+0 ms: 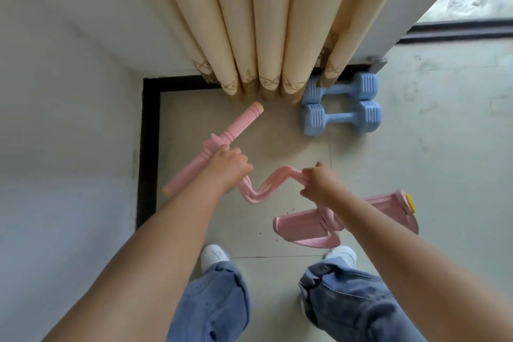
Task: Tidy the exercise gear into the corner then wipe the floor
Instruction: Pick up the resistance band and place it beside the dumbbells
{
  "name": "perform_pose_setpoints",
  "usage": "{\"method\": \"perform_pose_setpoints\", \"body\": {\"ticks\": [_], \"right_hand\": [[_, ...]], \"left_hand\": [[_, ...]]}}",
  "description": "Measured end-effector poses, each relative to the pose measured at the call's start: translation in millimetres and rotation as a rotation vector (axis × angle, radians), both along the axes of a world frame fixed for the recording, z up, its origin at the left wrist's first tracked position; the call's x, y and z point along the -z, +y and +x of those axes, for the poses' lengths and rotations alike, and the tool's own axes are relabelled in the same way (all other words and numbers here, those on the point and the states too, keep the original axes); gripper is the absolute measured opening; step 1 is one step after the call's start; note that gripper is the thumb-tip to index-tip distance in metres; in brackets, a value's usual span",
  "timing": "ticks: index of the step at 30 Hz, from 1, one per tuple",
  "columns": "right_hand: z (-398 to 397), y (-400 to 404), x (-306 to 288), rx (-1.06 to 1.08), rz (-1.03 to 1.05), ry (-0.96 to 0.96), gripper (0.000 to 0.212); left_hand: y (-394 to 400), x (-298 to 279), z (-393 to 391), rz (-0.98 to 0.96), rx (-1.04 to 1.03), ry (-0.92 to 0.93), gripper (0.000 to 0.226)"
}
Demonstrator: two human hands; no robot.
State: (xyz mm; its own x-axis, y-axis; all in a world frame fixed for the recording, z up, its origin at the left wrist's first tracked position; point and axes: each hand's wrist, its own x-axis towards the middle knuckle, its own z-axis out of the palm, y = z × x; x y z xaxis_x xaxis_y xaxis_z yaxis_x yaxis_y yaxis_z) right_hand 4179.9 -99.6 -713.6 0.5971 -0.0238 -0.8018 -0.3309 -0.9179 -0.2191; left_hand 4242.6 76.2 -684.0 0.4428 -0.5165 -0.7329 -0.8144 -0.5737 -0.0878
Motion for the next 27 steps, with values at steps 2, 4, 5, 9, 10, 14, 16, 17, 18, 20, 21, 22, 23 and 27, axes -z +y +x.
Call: {"method": "perform_pose_setpoints", "body": {"ticks": [2,4,5,9,10,14,16,17,18,20,21,22,23,27], "right_hand": [[5.4,0.6,59.5,-0.065,0.003,0.017,0.030],[17.8,-2.4,111.4,-0.124,-0.005,0.015,0.032],[26.1,-4.7,134.2,-0.145,-0.018,0.018,0.033],[58.0,-20.2,201.2,-0.086,-0.029,0.005,0.040],[64.4,-24.6,210.2,-0.061,-0.024,-0.008,0.040],[73.4,-41.6,235.5,0.001,-0.064,-0.129,0.042],[68.9,-46.1,244.7,0.012,-0.116,-0.185,0.041],[63.8,-46.5,247.0,0.013,-0.148,-0.196,0.042],[57.6,-45.6,248.3,0.014,-0.181,-0.203,0.045],[47.3,-45.2,250.5,0.030,-0.272,-0.194,0.054],[44.0,-46.7,253.2,0.043,-0.319,-0.156,0.057],[42.2,-48.8,254.6,0.052,-0.359,-0.088,0.057],[40.6,-49.9,255.1,0.042,-0.387,0.012,0.054],[25.6,-47.3,261.7,-0.066,-0.424,0.156,0.045]], "left_hand": [[-3.0,63.3,6.4,0.005,0.063,0.009,0.033],[-7.6,120.1,16.9,-0.001,0.142,-0.002,0.032],[-10.5,144.8,23.1,0.004,0.173,-0.016,0.031],[-19.4,223.7,56.9,-0.061,0.193,-0.093,0.031],[-20.5,235.5,65.4,-0.096,0.168,-0.109,0.030],[-24.4,264.1,89.7,-0.333,0.007,-0.200,0.021],[-20.3,267.1,93.4,-0.311,-0.330,-0.190,0.033],[-17.1,269.4,93.2,-0.299,-0.438,-0.201,0.040],[-14.9,274.2,90.3,-0.299,-0.479,-0.222,0.044],[-10.0,284.7,81.9,-0.295,-0.585,-0.221,0.044],[-10.1,287.7,77.5,-0.293,-0.664,-0.192,0.040],[-11.4,289.0,74.5,-0.299,-0.728,-0.180,0.035],[-13.8,288.6,72.5,-0.305,-0.785,-0.175,0.034],[-27.2,286.6,61.5,-0.406,-1.063,-0.168,0.053]]}}
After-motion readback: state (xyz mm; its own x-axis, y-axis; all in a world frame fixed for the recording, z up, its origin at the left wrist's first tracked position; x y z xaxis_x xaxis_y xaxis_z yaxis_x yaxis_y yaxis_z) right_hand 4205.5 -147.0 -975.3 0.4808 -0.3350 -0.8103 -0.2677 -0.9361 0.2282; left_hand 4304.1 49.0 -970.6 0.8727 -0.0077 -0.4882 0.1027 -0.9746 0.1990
